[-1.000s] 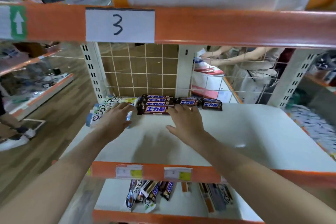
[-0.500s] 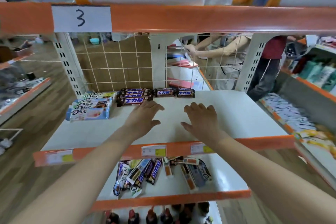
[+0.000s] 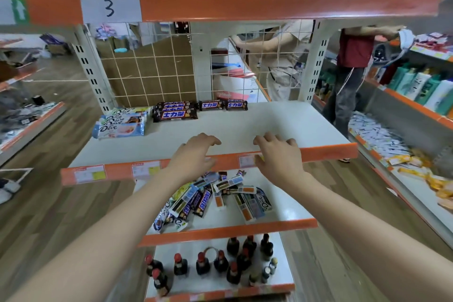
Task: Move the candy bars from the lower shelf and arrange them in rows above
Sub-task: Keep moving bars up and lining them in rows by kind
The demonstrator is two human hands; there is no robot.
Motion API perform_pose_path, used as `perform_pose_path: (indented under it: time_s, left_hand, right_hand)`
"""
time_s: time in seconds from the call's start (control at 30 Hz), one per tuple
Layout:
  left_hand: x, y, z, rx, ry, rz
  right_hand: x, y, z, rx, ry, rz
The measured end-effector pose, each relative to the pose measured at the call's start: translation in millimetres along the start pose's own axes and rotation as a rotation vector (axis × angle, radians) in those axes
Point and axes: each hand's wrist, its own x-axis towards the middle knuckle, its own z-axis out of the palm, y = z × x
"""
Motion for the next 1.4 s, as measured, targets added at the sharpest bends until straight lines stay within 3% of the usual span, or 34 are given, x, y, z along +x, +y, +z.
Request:
perform_pose_path:
  time_s: [0.73, 1.4]
  left_hand:
    - [-116, 5, 62, -0.021, -0.067, -0.111]
    - [-139, -108, 125, -0.023, -0.150, -0.281]
  right_hand:
    - [-119, -35, 34, 0.148, -0.127, -0.041]
    - [-99, -115, 129, 0.169, -0.388, -0.050]
